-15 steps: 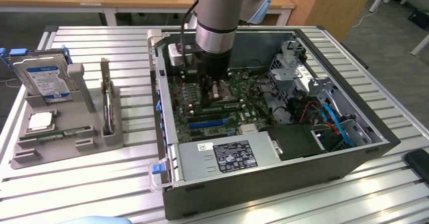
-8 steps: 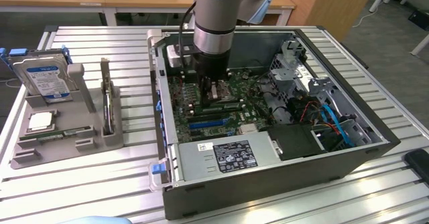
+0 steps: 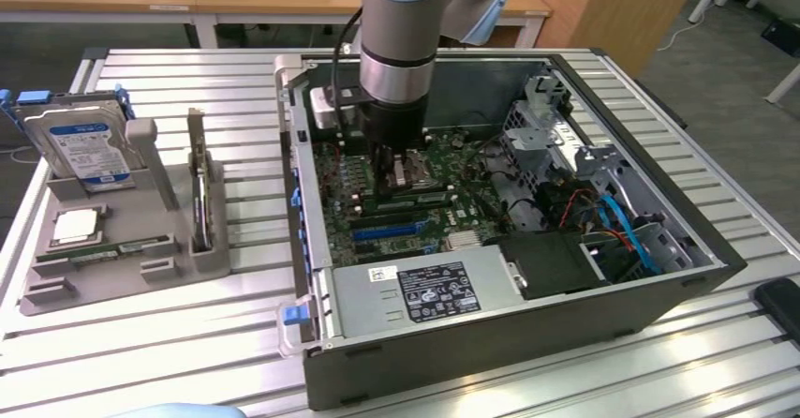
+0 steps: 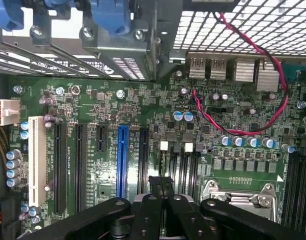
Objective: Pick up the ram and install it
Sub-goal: 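Press down the ram until it locks into place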
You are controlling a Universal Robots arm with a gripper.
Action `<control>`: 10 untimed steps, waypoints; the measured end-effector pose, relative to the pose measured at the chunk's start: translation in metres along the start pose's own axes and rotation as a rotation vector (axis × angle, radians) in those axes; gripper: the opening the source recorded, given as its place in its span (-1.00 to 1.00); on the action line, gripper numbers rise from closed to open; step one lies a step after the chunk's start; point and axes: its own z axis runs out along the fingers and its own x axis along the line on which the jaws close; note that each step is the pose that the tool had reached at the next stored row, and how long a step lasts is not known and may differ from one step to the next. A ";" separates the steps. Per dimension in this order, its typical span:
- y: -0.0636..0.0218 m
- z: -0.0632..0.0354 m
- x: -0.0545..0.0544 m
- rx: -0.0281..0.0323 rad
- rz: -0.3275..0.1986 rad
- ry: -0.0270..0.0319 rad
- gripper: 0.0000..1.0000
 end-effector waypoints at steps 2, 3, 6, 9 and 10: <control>0.0003 0.0006 0.000 0.0035 0.000 0.0000 -0.80; 0.0005 0.0009 0.000 0.0052 0.000 -0.0001 -0.80; 0.0008 0.0015 0.000 0.0095 -0.001 0.0001 -0.80; 0.0006 0.0008 0.000 0.0102 -0.001 -0.0009 -0.80; 0.0006 -0.0009 0.000 0.0085 -0.001 -0.0008 -0.80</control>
